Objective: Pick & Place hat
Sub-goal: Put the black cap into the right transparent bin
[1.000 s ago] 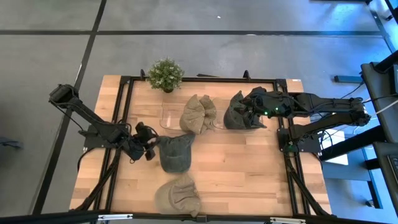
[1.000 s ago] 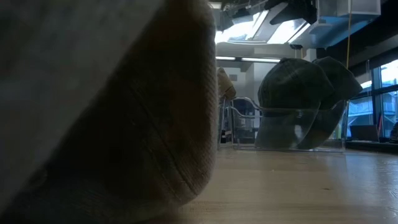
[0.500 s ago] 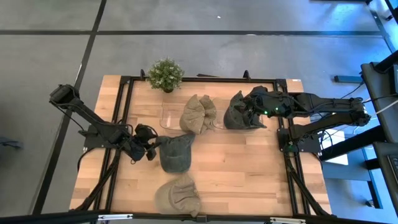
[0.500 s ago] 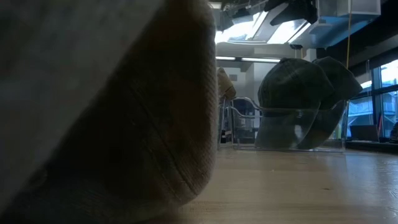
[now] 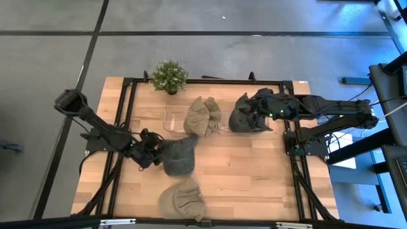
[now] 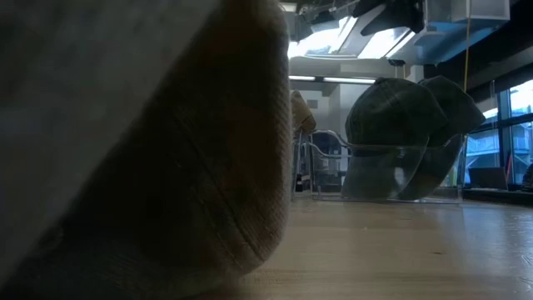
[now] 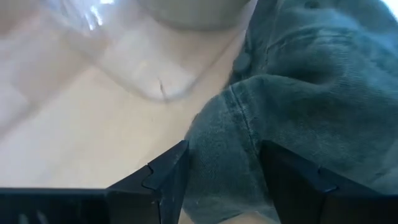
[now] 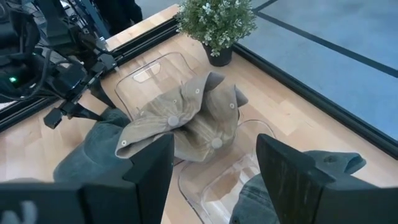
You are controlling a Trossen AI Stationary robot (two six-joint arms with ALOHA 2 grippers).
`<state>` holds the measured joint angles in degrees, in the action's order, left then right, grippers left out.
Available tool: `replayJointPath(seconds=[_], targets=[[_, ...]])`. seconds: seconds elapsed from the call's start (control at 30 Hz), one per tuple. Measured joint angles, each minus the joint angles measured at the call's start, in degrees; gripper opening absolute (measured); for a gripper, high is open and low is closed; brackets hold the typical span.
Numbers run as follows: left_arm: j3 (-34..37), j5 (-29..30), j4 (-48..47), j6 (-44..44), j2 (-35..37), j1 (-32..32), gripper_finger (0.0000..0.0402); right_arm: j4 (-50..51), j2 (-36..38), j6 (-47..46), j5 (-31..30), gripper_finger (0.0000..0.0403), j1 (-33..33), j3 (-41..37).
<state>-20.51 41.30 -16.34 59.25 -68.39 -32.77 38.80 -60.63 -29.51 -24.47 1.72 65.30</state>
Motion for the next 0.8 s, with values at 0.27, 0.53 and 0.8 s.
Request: replayJointPath(seconds=[0.27,0.53,0.8], targets=[[-0.18,-8.36,0.35,7.57,-6.20,2.56,0.0171,0.01,-2.77,0.01,0.04,0.0228,0.00,0.02],[-0.29,-10.56,1.07,5.03,-8.12,3.32,0.0109,0.01,-3.90,1.44,0.50,0.0228,0.00,0.02],[-1.64,-12.99,1.87,0.13,-7.53,3.30,0.0019,0.01,-3.88,1.54,2.10,0.0228,0.00,0.02]])
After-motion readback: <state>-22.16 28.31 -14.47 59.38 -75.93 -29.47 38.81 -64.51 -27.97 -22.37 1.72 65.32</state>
